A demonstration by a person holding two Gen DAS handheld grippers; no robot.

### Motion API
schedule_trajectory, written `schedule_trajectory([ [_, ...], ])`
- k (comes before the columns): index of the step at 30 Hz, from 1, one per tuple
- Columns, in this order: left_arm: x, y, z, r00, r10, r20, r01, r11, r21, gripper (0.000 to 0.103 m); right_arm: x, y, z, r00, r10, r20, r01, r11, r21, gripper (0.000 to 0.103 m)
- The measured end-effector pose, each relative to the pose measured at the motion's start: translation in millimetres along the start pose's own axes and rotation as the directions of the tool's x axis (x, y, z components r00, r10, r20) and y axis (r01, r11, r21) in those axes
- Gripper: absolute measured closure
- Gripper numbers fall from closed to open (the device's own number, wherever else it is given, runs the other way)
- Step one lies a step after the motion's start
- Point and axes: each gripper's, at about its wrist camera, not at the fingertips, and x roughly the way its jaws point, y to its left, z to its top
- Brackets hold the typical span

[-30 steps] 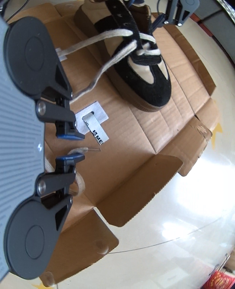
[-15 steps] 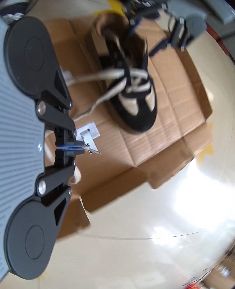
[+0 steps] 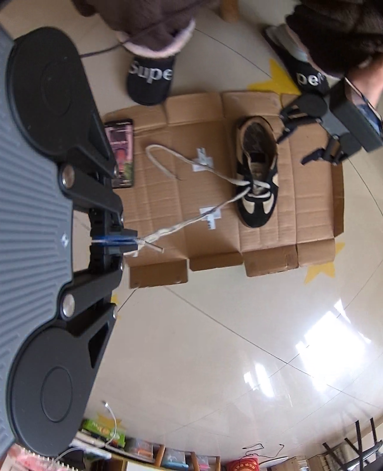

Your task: Lace up shoes with both hands

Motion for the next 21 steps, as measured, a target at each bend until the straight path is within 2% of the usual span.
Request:
schedule_trajectory([
  [9,-15.5,-7.1,-5.1,1.0,0.003,-0.006,-0.002,0.999,0.036,0.046,-44.2,14.7,-6.4,0.999,-0.047,-0.015,0.046,0.998,-0.045,0.103],
  [14,-14.4,-4.9,-5.8,1.0,-0.011,0.0,0.011,1.0,0.018,0.046,-38.7,12.7,1.6,0.999,-0.043,-0.007,0.043,0.998,-0.051,0.103],
  [21,-4.5,-2.1,-8.4,0.999,-0.036,0.01,0.036,0.999,-0.008,0.046,-4.1,8.9,18.0,0.999,-0.007,0.036,0.009,0.999,-0.048,0.103],
])
